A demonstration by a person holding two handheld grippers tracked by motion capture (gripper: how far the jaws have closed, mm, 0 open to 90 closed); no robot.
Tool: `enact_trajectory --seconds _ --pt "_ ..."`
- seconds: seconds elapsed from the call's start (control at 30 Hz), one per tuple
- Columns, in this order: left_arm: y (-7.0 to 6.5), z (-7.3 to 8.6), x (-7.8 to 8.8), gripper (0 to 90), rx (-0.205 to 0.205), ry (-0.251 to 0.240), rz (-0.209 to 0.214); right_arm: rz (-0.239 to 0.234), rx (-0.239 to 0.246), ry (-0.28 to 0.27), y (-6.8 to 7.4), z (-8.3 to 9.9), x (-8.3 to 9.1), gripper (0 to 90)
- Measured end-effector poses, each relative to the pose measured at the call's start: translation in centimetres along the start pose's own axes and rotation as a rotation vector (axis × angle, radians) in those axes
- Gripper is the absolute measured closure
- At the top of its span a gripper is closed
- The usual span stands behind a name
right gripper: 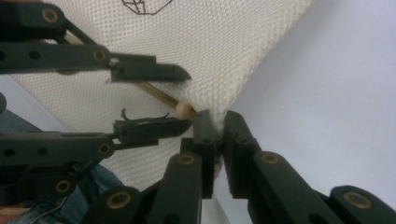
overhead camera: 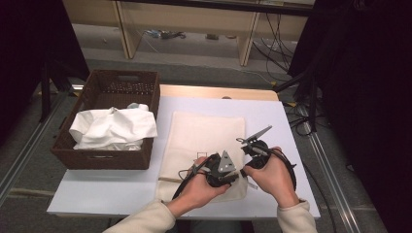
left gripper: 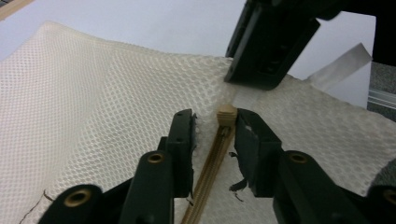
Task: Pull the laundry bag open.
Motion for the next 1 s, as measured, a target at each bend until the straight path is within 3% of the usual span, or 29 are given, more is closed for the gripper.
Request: enact_trajectory --seconds 0.1,0.13,0.17,0.2,0.23,0.33,0.4,0.53,0.67,0.7,0.83,0.87,1.0 --pt "-0.08 0.05 0.07 72.9 -0.004 0.012 0.000 0.001 -0.002 0.008 0.00 0.01 -0.03 85.5" --pt "-0.13 0.08 0.17 72.9 0.007 0.013 0.001 0.000 0.019 -0.003 -0.12 -0.01 -0.07 85.5" --pt "-0.14 0.09 0.19 72.9 0.009 0.012 0.001 -0.012 -0.032 0.030 0.26 0.12 0.11 85.5" --pt "-0.14 0.09 0.19 73.2 0.009 0.012 0.001 -0.012 -0.032 0.030 0.26 0.12 0.11 85.5" --pt "-0.15 0.09 0.24 73.9 0.011 0.015 0.004 -0.001 0.018 -0.002 -0.09 -0.02 -0.06 85.5" --pt "-0.18 0.09 0.26 78.0 0.021 0.020 0.014 -0.001 0.019 -0.005 -0.08 -0.03 -0.08 85.5" --pt "-0.30 0.08 0.28 78.8 0.024 0.023 0.027 -0.014 -0.035 0.033 0.29 0.09 0.01 85.5" --pt "-0.41 0.05 -0.03 77.0 0.021 0.017 0.029 -0.006 -0.005 0.011 0.17 0.02 -0.02 85.5" --pt "-0.35 0.08 -0.23 75.8 0.032 0.019 0.040 -0.010 -0.044 0.035 0.40 0.08 -0.01 85.5" --pt "-0.36 0.09 -0.25 75.0 0.035 0.019 0.043 -0.008 -0.024 0.031 0.22 0.05 -0.07 85.5" --pt "-0.33 0.16 -0.33 79.1 0.036 0.029 0.041 -0.009 -0.031 0.033 0.29 0.07 -0.03 85.5" --pt "-0.28 0.21 -0.48 80.5 0.031 0.037 0.043 -0.001 0.002 0.011 0.02 0.00 -0.20 85.5" --pt "-0.29 0.25 -0.64 81.0 0.024 0.040 0.047 -0.013 -0.040 0.044 0.46 0.07 -0.11 85.5"
Point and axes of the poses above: each handheld gripper's, and its own axes: x roughly backward along the jaws, z roughly out of its underside, y roughly to its left, the point moved 3 cm from there along -x, roughly forward along the jaws, and after that the axes turned 7 degrees about y, right-handed, at the moved point
